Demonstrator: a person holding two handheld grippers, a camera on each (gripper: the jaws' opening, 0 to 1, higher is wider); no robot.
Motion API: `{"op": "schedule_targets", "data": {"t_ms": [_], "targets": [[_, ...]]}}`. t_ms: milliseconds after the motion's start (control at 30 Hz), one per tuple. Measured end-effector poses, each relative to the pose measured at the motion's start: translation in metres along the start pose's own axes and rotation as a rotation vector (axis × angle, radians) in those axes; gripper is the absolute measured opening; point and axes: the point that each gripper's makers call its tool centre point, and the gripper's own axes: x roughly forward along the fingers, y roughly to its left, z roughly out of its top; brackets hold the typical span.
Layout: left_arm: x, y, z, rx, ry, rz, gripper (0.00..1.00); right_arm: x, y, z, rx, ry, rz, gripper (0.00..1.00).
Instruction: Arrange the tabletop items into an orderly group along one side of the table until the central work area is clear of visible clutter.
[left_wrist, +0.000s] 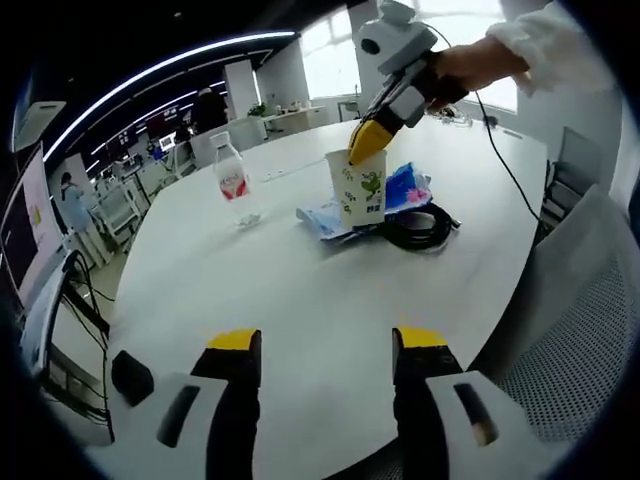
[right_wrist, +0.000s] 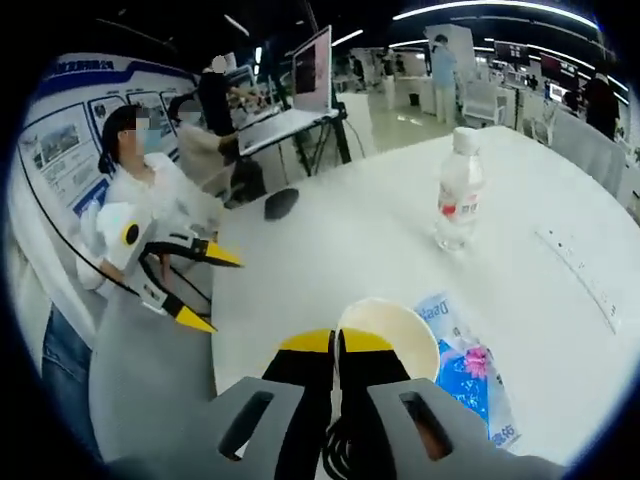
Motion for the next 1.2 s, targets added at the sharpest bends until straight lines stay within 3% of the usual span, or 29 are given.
{"op": "schedule_targets", "data": {"t_ms": [500,1200], "targets": [[0.001,0.001,-0.001,0.008,0.01,0.01,0.52,0.003,-0.025,0.023,-0.039,-0.004,-0.055,0.0],[0.001,0.004,-0.003,-0.005,0.019,0.026,0.5,0.019,-0.069,0.036,-0.063,0.029,-0.135,0.0]]}}
